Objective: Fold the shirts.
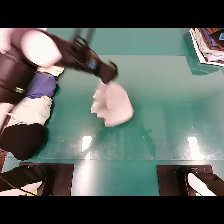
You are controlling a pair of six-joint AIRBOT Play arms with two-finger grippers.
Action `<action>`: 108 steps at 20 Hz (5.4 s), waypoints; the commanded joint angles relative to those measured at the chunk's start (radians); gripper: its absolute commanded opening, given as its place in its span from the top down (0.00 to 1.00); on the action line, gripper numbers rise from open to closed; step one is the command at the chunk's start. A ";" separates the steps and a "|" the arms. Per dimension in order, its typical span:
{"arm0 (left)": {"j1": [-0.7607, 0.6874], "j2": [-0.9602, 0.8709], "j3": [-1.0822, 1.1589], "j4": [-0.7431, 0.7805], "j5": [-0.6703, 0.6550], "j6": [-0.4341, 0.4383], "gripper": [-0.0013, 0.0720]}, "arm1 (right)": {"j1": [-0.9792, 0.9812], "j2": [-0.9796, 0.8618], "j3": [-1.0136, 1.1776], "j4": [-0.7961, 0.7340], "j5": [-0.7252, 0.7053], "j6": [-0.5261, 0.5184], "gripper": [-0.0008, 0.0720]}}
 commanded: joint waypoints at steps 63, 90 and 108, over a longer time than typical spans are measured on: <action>0.506 0.173 -0.069 0.138 0.105 -0.005 0.95 | 0.285 -0.388 -0.053 -0.206 -0.144 0.094 0.97; 0.506 0.098 0.102 0.158 0.070 0.032 0.95 | 0.220 -0.460 0.424 -0.475 0.244 0.132 0.97; 0.610 -0.248 0.005 0.057 -0.235 -0.035 0.09 | 0.073 -0.714 0.291 -0.023 0.320 0.065 0.50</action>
